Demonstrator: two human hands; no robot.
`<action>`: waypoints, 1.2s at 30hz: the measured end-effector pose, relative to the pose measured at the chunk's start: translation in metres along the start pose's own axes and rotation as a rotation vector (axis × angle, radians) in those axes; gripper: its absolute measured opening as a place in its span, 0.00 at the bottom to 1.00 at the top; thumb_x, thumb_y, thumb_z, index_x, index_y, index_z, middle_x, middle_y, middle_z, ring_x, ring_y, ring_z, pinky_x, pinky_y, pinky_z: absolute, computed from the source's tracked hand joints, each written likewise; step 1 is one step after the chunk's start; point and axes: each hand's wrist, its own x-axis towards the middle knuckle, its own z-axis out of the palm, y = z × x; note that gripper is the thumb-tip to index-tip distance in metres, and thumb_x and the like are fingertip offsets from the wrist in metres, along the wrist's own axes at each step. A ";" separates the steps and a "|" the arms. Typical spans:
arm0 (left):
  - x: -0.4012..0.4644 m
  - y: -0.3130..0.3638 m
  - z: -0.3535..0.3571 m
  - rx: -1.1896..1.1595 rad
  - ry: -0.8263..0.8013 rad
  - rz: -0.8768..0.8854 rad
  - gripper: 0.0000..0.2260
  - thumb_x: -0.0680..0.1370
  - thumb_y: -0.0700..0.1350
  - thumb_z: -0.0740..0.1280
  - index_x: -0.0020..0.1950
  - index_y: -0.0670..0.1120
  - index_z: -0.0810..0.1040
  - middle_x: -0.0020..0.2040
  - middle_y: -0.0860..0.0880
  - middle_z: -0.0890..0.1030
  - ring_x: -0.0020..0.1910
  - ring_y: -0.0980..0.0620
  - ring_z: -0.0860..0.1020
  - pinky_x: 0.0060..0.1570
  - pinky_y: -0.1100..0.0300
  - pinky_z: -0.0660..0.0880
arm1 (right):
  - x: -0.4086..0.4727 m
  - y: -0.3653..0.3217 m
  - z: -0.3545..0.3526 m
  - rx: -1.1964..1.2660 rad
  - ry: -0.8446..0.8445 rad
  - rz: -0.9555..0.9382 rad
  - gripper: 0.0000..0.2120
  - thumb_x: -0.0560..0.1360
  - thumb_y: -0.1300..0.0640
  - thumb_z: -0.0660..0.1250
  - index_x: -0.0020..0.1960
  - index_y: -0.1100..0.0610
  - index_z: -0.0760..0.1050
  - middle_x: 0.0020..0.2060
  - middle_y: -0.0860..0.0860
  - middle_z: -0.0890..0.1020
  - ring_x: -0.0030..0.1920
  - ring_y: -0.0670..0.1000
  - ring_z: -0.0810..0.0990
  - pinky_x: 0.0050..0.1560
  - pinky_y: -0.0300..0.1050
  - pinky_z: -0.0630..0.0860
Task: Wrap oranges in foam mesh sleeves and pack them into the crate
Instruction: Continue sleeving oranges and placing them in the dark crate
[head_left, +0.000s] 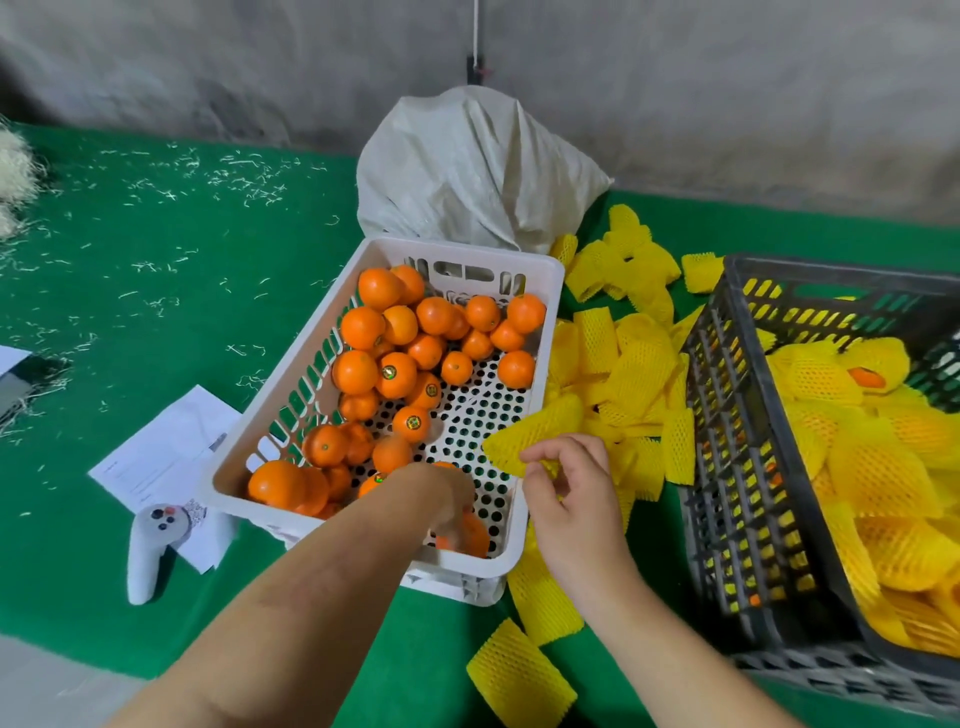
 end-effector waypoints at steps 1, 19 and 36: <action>-0.001 -0.006 0.000 -0.168 0.065 -0.004 0.24 0.78 0.57 0.73 0.68 0.46 0.75 0.57 0.47 0.79 0.48 0.47 0.77 0.46 0.52 0.75 | 0.000 0.002 -0.003 0.016 0.020 0.007 0.10 0.80 0.62 0.67 0.49 0.46 0.78 0.53 0.37 0.71 0.51 0.43 0.79 0.45 0.32 0.76; -0.065 0.066 0.031 -1.884 0.585 0.695 0.29 0.72 0.63 0.77 0.69 0.51 0.81 0.57 0.44 0.85 0.50 0.48 0.84 0.49 0.59 0.80 | 0.002 0.000 -0.033 0.090 -0.109 0.322 0.07 0.80 0.55 0.68 0.52 0.44 0.82 0.45 0.42 0.87 0.44 0.44 0.85 0.49 0.49 0.82; -0.070 0.068 0.036 -1.760 0.587 0.727 0.34 0.70 0.57 0.79 0.72 0.45 0.78 0.68 0.44 0.81 0.63 0.41 0.82 0.57 0.51 0.82 | 0.003 -0.011 -0.045 0.203 0.240 0.253 0.05 0.82 0.57 0.67 0.52 0.47 0.79 0.47 0.44 0.84 0.50 0.44 0.83 0.49 0.41 0.78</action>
